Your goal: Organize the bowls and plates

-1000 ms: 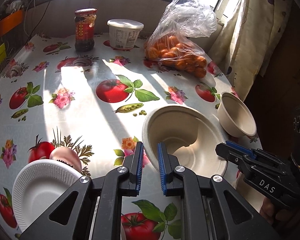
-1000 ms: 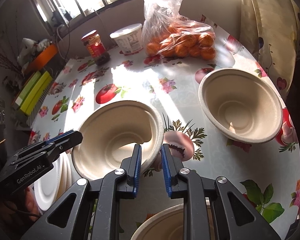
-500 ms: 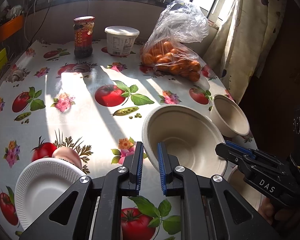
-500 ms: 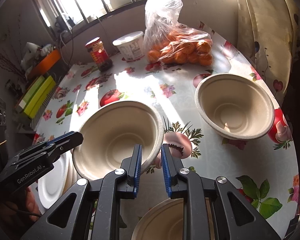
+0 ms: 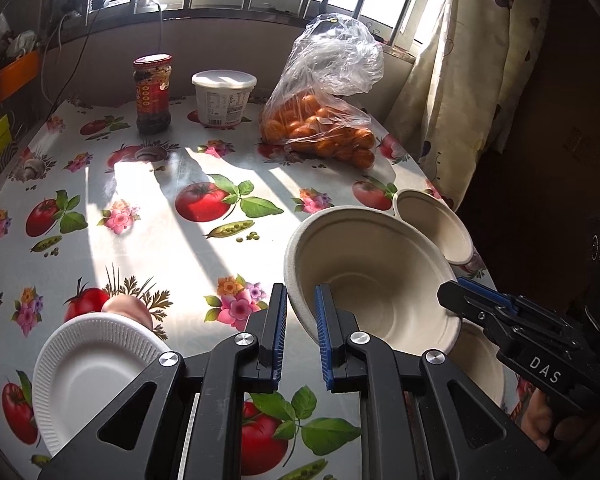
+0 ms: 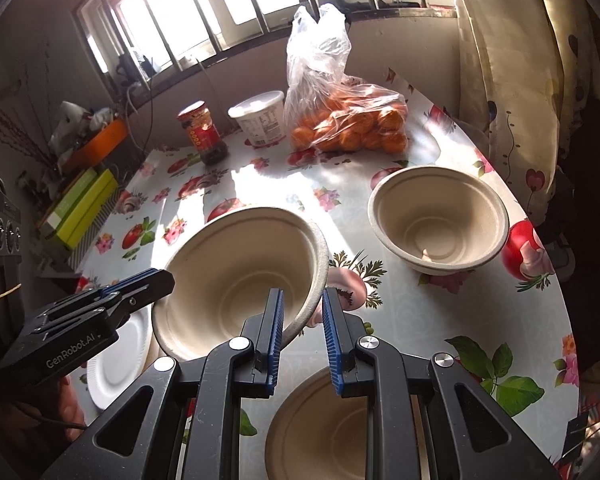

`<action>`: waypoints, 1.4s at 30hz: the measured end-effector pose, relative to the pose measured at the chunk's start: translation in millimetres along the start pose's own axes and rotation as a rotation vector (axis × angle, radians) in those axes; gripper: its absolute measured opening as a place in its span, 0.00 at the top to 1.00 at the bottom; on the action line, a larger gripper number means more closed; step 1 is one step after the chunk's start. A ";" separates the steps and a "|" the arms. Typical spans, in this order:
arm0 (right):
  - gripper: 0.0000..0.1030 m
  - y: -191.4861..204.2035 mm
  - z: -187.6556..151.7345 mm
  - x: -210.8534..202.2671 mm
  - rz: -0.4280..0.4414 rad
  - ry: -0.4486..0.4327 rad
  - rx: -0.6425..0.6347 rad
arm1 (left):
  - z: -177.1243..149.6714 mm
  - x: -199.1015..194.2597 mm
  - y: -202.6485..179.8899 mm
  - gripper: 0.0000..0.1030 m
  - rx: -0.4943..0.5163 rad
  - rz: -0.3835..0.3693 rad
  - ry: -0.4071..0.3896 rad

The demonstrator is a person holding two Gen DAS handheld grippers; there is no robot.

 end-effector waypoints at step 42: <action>0.81 -39.6 -62.6 -86.3 -0.107 -0.112 0.104 | -44.7 -13.2 -83.9 0.85 0.154 -0.113 0.030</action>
Point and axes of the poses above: each gripper's, at about its wrist camera, not at the fingertips, and x roughly the way its jaws point, y to its left, z to its top, the point moved 1 cm from there along x, roughly the way its jaws point, and after that the axes turned 10 degrees about z, right-handed, at the moved point
